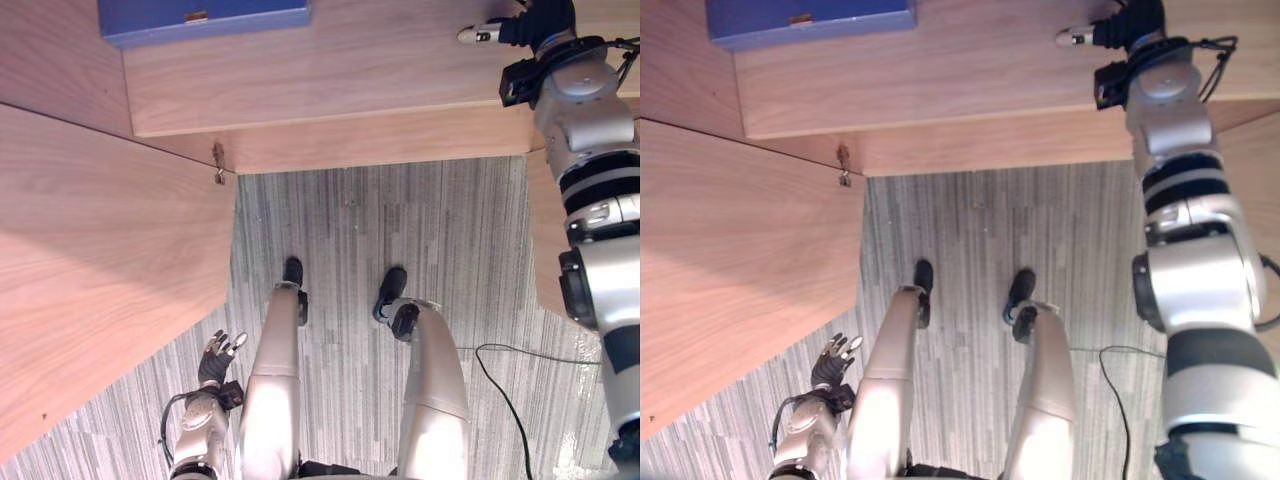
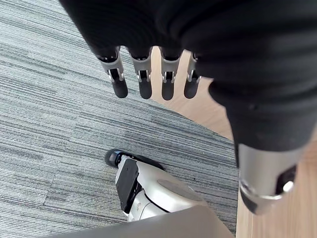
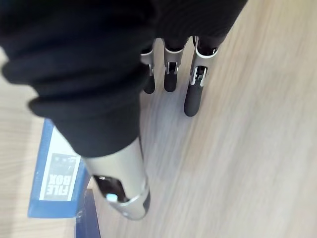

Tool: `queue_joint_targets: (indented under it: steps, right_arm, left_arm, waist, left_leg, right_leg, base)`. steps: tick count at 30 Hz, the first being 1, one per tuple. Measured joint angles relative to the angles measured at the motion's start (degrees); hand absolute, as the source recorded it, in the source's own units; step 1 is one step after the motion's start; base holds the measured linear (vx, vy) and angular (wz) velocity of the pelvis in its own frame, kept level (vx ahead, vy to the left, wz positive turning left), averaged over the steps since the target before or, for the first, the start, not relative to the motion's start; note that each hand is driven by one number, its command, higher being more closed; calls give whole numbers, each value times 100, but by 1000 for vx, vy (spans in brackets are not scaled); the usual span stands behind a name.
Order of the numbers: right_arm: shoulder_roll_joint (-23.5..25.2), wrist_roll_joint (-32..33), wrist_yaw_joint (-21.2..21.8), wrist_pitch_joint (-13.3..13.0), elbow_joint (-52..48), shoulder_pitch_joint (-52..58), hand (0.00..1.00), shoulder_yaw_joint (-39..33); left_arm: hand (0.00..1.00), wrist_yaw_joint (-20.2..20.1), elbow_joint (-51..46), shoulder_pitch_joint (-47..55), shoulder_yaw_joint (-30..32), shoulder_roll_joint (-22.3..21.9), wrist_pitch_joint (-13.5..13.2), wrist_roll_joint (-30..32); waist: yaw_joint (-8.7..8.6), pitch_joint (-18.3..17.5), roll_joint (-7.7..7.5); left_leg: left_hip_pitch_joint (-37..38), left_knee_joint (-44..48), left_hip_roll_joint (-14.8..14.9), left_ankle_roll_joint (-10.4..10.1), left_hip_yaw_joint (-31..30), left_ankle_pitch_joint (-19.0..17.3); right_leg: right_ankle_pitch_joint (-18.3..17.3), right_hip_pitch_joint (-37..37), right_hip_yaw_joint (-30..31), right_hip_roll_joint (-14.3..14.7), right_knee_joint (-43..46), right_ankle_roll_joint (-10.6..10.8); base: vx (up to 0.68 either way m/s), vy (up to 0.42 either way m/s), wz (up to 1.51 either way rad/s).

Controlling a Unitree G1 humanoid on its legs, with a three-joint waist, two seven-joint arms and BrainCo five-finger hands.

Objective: Walk over to the cabinet, pick up the folder, carry it to the office cabinet, place the folder inside the office cabinet, then close the office cabinet door

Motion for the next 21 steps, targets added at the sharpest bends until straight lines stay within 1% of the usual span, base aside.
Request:
queue_joint_targets:
  steps: [1, 3, 4, 7, 8, 9, 11, 13, 14, 15, 16, 17, 18, 19, 20, 21]
  right_arm:
    - [-11, -100, 60, 2, 0, 3, 0, 23]
    - [-31, -389, 204, 32, 0, 66, 0, 54]
    - [-33, -409, 212, 35, -1, 76, 0, 55]
    - [-52, -788, 277, 41, -12, 103, 0, 60]
    - [-60, -898, 285, 50, -58, 138, 0, 122]
    - [-77, -1058, 304, 48, -180, 216, 0, 187]
    - [-77, -1181, 311, 38, -363, 347, 0, 224]
    - [-84, -1550, 427, 14, -577, 509, 0, 306]
    - [-87, -1623, 431, -3, -624, 557, 0, 339]
    - [-92, -1856, 450, -62, -782, 669, 0, 449]
    - [-91, -1971, 450, -74, -862, 749, 0, 453]
    - [-64, -2168, 446, -96, -1039, 946, 0, 453]
    - [-46, -2215, 438, -105, -1136, 1058, 0, 461]
    - [76, -2537, 431, -108, -1274, 1259, 0, 473]
    - [196, -2824, 390, -107, -1372, 1385, 0, 498]
    - [382, -3136, 308, -93, -1393, 1503, 0, 490]
  left_arm:
    - [0, -16, 0, 9, -1, 10, -11, 6]
    - [0, -48, 0, 45, -1, 53, -36, 20]
    - [0, -48, 0, 47, -1, 57, -36, 21]
    - [0, -57, 1, 56, 0, 83, -40, 22]
    - [0, -57, -4, 70, 1, 100, -42, 22]
    - [0, -58, -19, 84, -2, 125, -44, 21]
    - [0, -60, -67, 133, -4, 150, -45, 23]
    - [0, -89, -170, 243, -10, 162, -73, 49]
    - [0, -98, -170, 262, -10, 164, -87, 53]
    - [0, -107, -170, 292, -7, 174, -105, 69]
    - [0, -108, -169, 293, -11, 188, -104, 69]
    - [0, -109, -166, 298, -16, 199, -104, 69]
    - [0, -109, -166, 302, -14, 198, -103, 69]
    - [0, -105, -162, 327, 9, 217, -108, 69]
    - [0, -96, -157, 327, 8, 238, -101, 68]
    - [0, -76, -157, 334, 12, 254, -101, 68]
  waist:
    - [3, 1, -4]
    - [-3, 14, -74]
    - [-4, 8, -86]
    - [-38, -3, -145]
    - [-38, -29, -195]
    - [-46, -47, -238]
    - [-78, -59, -287]
    - [-121, -63, -325]
    - [-126, -77, -348]
    - [-137, -108, -403]
    - [-145, -118, -421]
    - [-158, -128, -443]
    - [-160, -147, -471]
    - [-178, -188, -542]
    - [-212, -194, -554]
    - [-248, -228, -606]
  left_leg:
    - [42, -65, 22, 7, 23, 23]
    - [191, -216, 68, 23, 92, 45]
    - [201, -229, 68, 29, 101, 49]
    - [299, -396, 71, 61, 173, 93]
    - [333, -494, 71, 78, 221, 126]
    - [371, -597, 71, 89, 262, 167]
    - [441, -741, 71, 106, 315, 225]
    - [589, -993, 71, 127, 397, 321]
    - [618, -1056, 71, 134, 422, 345]
    - [682, -1222, 71, 138, 475, 416]
    - [714, -1284, 70, 139, 485, 447]
    - [794, -1397, 70, 140, 489, 493]
    - [827, -1453, 70, 143, 502, 514]
    - [903, -1586, 70, 145, 546, 555]
    - [972, -1681, 69, 145, 551, 594]
    - [1079, -1859, 69, 151, 599, 671]
  right_leg:
    - [37, 45, -3, 22, -88, -2]
    - [117, 199, 4, 55, -294, 16]
    - [124, 206, 7, 54, -311, 16]
    - [219, 311, 14, 57, -533, 23]
    - [269, 330, 25, 57, -633, 32]
    - [327, 353, 25, 57, -735, 34]
    - [399, 410, 26, 58, -874, 38]
    - [515, 538, 27, 59, -1131, 55]
    - [550, 555, 28, 60, -1201, 59]
    - [630, 606, 28, 65, -1365, 64]
    - [662, 637, 23, 68, -1437, 63]
    - [717, 727, 7, 83, -1574, 62]
    - [740, 753, 7, 85, -1630, 67]
    - [785, 813, 12, 91, -1773, 69]
    - [828, 896, 0, 101, -1890, 66]
    - [920, 996, 2, 117, -2085, 77]
  base:
    - [58, 63, -11]
    - [75, 93, -11]
    - [85, 116, -5]
    - [68, 93, -5]
    - [59, 74, -6]
    - [73, 79, -8]
    - [63, 56, -5]
    - [57, 50, -5]
    - [49, 46, -7]
    - [35, 31, -6]
    - [47, 33, -4]
    - [46, 25, 0]
    - [48, 27, -4]
    - [33, 20, -4]
    - [33, 23, -6]
    - [28, 18, -4]
